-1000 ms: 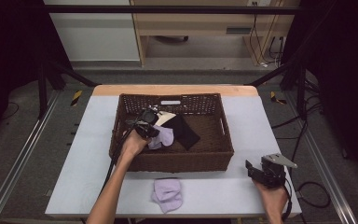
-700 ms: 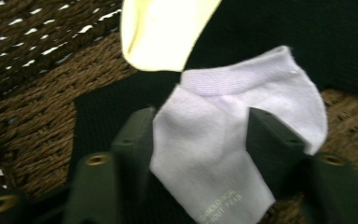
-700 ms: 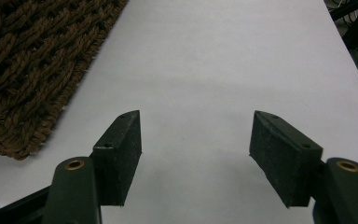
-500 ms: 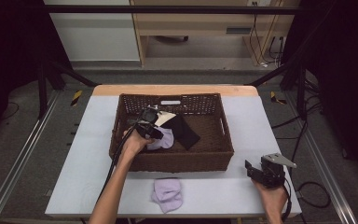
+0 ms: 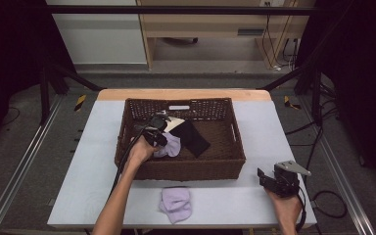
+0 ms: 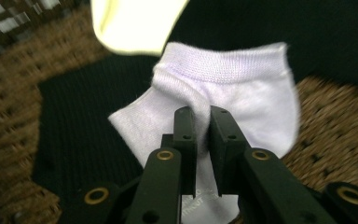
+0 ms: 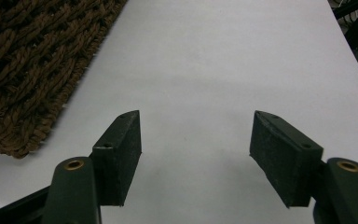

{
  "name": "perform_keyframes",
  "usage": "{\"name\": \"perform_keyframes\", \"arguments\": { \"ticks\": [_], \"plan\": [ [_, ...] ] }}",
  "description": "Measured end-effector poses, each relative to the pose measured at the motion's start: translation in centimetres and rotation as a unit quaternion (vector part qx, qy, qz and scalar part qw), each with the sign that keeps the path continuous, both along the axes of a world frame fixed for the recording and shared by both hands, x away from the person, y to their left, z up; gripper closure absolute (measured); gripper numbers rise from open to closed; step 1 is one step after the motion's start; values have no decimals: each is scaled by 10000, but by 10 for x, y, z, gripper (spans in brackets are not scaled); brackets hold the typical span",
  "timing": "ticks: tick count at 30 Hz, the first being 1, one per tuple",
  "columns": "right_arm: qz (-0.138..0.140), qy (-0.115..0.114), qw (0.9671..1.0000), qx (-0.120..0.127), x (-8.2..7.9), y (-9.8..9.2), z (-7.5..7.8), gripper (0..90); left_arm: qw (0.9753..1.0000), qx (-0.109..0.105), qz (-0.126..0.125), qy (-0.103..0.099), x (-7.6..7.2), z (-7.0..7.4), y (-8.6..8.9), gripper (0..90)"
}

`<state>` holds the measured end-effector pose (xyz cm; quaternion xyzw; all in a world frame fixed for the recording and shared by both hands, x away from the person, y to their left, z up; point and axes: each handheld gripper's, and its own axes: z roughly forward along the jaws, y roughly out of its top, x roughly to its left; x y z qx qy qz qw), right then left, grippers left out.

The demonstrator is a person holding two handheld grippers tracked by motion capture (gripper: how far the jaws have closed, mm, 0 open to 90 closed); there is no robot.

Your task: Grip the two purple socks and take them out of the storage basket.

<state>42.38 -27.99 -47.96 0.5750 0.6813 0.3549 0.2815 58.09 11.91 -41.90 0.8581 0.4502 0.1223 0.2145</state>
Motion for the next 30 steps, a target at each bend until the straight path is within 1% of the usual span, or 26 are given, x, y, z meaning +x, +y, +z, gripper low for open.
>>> {"name": "perform_keyframes", "arguments": {
  "ticks": [1, 2, 3, 4, 5, 6, 8, 10, 12, 13, 15, 16, 17, 18, 20, 21, 23, 25, 27, 28, 30],
  "plan": [
    [-5, -1, 10000, -1, 0, 0, 0, 340, 9998, 20, -16, -194, -2, 3, 1, 808],
    [-7, -8, 10000, -6, 0, -1, 0, 340, 9991, -42, -7, -421, -5, 6, 2, 809],
    [-5, -13, 10000, -19, 0, -1, 0, 340, 9980, -181, -27, -606, -7, 10, 3, 809],
    [-18, -7, 10000, -13, 0, -1, 0, 340, 9965, -317, -42, -771, -9, 13, 5, 810],
    [-28, 0, 10000, -22, 0, -1, 0, 340, 9945, -410, -22, -959, -12, 15, 6, 810],
    [-30, -2, 10000, -14, 0, -1, 0, 340, 9928, -488, -13, -1092, -14, 17, 7, 809],
    [-36, -8, 10000, 5, -1, -2, 0, 340, 9894, -614, 19, -1312, -16, 21, 11, 808],
    [-43, -8, 10000, 8, -1, -2, 0, 340, 9861, -833, 79, -1438, -18, 23, 14, 807],
    [-44, -15, 10000, 4, -1, -2, 0, 340, 9830, -971, 108, -1553, -20, 25, 18, 807],
    [-46, -18, 10000, 3, -1, -3, 0, 340, 9810, -1050, 124, -1628, -21, 27, 20, 807],
    [-47, -20, 10000, 3, -1, -3, 0, 340, 9755, -1247, 211, -1800, -23, 29, 24, 808],
    [-52, -29, 10000, 2, -1, -3, 0, 340, 9724, -1388, 247, -1861, -25, 31, 26, 808],
    [-52, -30, 10000, 2, -1, -3, 0, 340, 9683, -1536, 295, -1949, -26, 32, 29, 809],
    [-48, -34, 10000, 2, -1, -3, 0, 340, 9650, -1657, 320, -2006, -26, 33, 31, 810],
    [-44, -35, 10000, -4, -1, -3, 0, 340, 9595, -1912, 355, -2037, -27, 35, 36, 810],
    [-38, -37, 10000, -5, -1, -3, 0, 340, 9572, -1997, 394, -2058, -27, 37, 38, 810],
    [-40, -43, 10000, -3, -1, -3, 0, 340, 9526, -2103, 425, -2155, -28, 40, 40, 810],
    [-46, -42, 10000, -5, -1, -3, 0, 340, 9479, -2166, 417, -2299, -31, 43, 41, 810],
    [-45, -40, 10000, -1, -1, -3, 0, 340, 9424, -2227, 389, -2466, -34, 48, 42, 810],
    [-40, -45, 10000, -5, -1, -3, 0, 340, 9402, -2244, 378, -2535, -36, 51, 42, 810],
    [-45, -37, 10000, -7, -1, -3, 0, 340, 9345, -2321, 328, -2679, -42, 58, 43, 810]
  ]
}}
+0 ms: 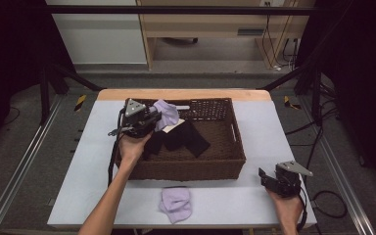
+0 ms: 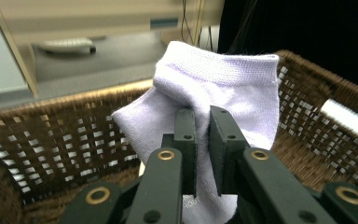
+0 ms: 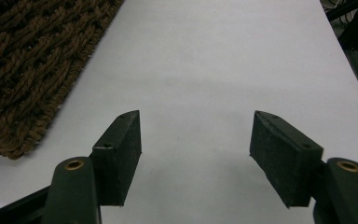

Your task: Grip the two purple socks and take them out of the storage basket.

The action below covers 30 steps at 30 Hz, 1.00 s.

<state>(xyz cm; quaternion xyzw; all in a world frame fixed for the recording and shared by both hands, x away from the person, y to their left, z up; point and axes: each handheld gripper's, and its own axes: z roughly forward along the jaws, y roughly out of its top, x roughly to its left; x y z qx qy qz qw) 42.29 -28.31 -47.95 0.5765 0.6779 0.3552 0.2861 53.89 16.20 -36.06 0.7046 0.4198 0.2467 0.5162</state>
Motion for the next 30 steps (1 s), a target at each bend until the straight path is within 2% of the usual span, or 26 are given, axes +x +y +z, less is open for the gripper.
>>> {"name": "perform_keyframes", "arguments": {
  "ticks": [5, 13, 20, 30],
  "plan": [
    [3, -16, 10000, 18, -1, 0, 0, 340, 9992, -173, -99, -343, -19, 20, 4, 810],
    [-12, -20, 10000, 0, -1, -1, 1, 340, 9970, -375, -357, -584, -51, 37, 10, 809],
    [-63, -46, 10000, 33, -2, -3, 1, 339, 9945, -369, -551, -811, -79, 47, 18, 809],
    [-43, -66, 10000, 30, -3, -4, 1, 372, 9909, -411, -760, -1034, -115, 49, 28, 808]
  ]
}}
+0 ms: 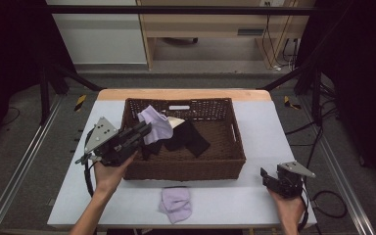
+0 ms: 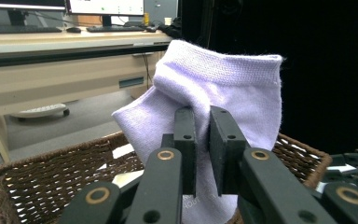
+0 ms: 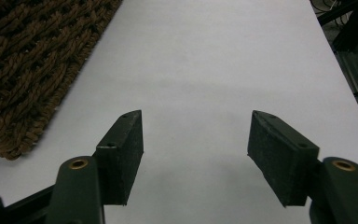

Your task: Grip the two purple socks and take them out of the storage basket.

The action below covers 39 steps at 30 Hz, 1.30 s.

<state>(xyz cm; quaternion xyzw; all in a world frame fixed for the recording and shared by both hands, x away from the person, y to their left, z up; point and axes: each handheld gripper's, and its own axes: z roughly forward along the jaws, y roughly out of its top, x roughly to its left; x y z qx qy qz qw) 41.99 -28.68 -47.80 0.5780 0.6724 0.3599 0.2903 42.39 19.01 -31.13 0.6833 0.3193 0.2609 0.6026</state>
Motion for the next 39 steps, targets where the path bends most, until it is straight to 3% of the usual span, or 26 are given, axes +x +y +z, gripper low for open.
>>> {"name": "perform_keyframes", "arguments": {
  "ticks": [6, 9, 17, 26, 32, 39],
  "plan": [
    [19, -49, 10000, 12, -1, -1, 0, 406, 9999, -79, -126, -27, -17, -2, 4, 808],
    [19, -93, 10000, 32, -2, -2, 1, 438, 9997, 4, -237, -77, -32, -6, 5, 808],
    [58, -99, 9999, -17, -2, -1, 1, 459, 9993, 92, -345, -55, -50, -15, 7, 808],
    [38, -96, 9999, 21, -3, -1, 2, 446, 9978, 434, -453, 201, -66, -42, 4, 808],
    [54, -94, 9999, 12, -3, -1, 1, 443, 9956, 566, -553, 506, -71, -61, 0, 808],
    [60, -99, 9999, 51, -3, -1, 1, 437, 9903, 866, -599, 905, -72, -92, -4, 808]
  ]
}}
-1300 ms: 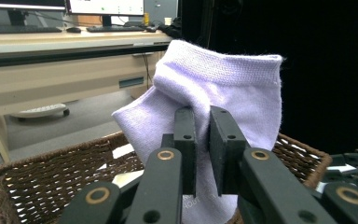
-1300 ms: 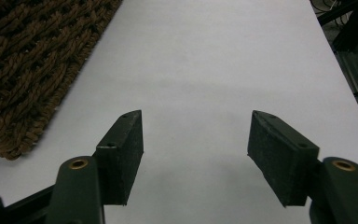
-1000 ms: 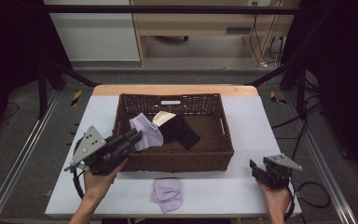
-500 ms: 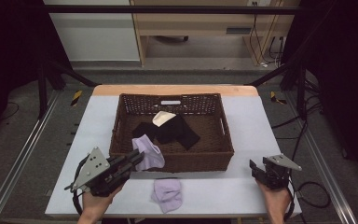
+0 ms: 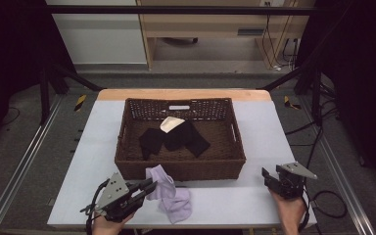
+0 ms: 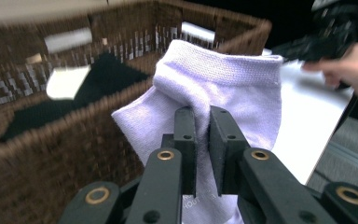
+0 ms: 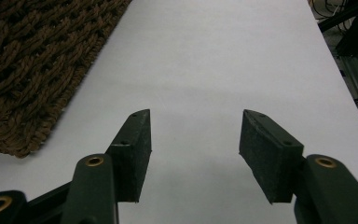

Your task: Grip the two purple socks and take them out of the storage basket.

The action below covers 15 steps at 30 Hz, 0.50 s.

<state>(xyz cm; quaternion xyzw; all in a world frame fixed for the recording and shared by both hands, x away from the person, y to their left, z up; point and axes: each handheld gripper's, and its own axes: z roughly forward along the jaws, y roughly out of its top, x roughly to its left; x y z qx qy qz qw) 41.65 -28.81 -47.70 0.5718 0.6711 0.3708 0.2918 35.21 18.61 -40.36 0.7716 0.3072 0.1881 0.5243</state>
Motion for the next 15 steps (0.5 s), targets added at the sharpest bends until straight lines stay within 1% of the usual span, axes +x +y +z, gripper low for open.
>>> {"name": "perform_keyframes", "arguments": {
  "ticks": [2, 5, 8, 11, 13, 14, 15],
  "plan": [
    [11, 9, 10000, -17, 0, 0, 0, 435, 9999, 82, -23, 142, 2, -9, -2, 808],
    [-1, 2, 10000, -2, 0, 0, 0, 430, 9992, 320, -2, 257, 5, -18, -6, 808],
    [-7, 23, 10000, 10, 1, 0, -1, 421, 9985, 415, 13, 361, 8, -25, -7, 808],
    [20, 63, 10000, 2, 1, 1, -1, 412, 9974, 519, 9, 506, 12, -34, -9, 807],
    [27, 60, 10000, 4, 2, 1, -1, 409, 9963, 625, 14, 597, 16, -42, -11, 806],
    [31, 60, 10000, 3, 2, 1, -1, 408, 9960, 643, 9, 629, 17, -44, -12, 804],
    [38, 63, 10000, -7, 2, 1, -2, 408, 9953, 665, -4, 704, 19, -48, -13, 802]
  ]
}}
